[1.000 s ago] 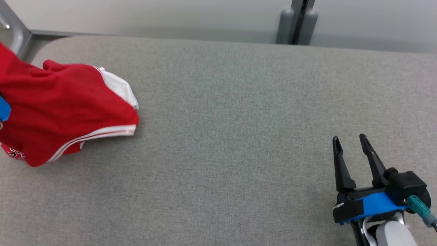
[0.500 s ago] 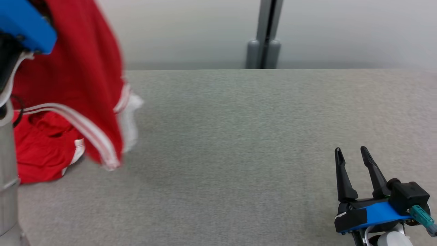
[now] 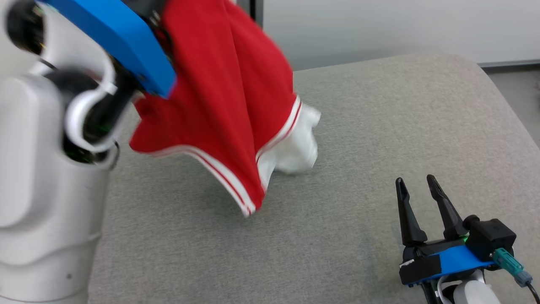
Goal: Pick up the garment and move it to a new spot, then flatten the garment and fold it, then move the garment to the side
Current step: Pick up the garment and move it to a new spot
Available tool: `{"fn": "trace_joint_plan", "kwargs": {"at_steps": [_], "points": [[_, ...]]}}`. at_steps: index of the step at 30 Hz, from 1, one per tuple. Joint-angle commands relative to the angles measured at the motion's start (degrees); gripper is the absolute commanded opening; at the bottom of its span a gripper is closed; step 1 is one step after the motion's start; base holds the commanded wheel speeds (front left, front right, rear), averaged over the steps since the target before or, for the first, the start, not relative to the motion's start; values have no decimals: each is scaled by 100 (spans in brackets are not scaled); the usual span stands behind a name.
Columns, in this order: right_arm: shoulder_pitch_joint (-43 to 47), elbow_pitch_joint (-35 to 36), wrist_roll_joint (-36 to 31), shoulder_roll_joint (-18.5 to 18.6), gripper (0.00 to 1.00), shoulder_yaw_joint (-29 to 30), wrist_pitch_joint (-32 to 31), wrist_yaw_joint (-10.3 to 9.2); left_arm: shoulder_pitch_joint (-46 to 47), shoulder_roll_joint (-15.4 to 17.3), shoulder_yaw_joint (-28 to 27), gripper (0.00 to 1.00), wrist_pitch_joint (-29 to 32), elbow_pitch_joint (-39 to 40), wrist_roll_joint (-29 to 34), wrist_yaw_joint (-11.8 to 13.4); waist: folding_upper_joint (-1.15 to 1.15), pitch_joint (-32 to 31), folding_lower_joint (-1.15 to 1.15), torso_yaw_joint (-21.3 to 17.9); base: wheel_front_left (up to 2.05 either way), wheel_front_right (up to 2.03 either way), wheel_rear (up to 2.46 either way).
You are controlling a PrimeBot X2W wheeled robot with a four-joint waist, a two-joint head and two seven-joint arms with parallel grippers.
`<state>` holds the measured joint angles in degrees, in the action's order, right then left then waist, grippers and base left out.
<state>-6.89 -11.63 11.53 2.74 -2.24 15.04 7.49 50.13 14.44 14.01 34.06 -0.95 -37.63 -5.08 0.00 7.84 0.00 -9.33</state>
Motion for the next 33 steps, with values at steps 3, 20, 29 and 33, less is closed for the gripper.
{"fn": "trace_joint_plan", "kwargs": {"at_steps": [3,20,29,33], "points": [[-70,28,67,25,100,-51,21,1,-449,-160,355,0,-263,-442,241,-44,0,47,0,-177,0,0,0],[40,56,-10,25,100,-103,21,1,-1887,-988,1595,95,-2313,-3158,997,-71,0,-10,0,-347,0,0,0],[139,4,-8,25,100,30,21,1,-2053,-1095,1450,100,-3716,-3173,735,-82,0,-181,0,-79,0,0,0],[175,26,-55,25,100,143,21,1,-2266,-976,1241,100,-4208,-2926,607,-96,0,-241,0,92,0,0,0]]}}
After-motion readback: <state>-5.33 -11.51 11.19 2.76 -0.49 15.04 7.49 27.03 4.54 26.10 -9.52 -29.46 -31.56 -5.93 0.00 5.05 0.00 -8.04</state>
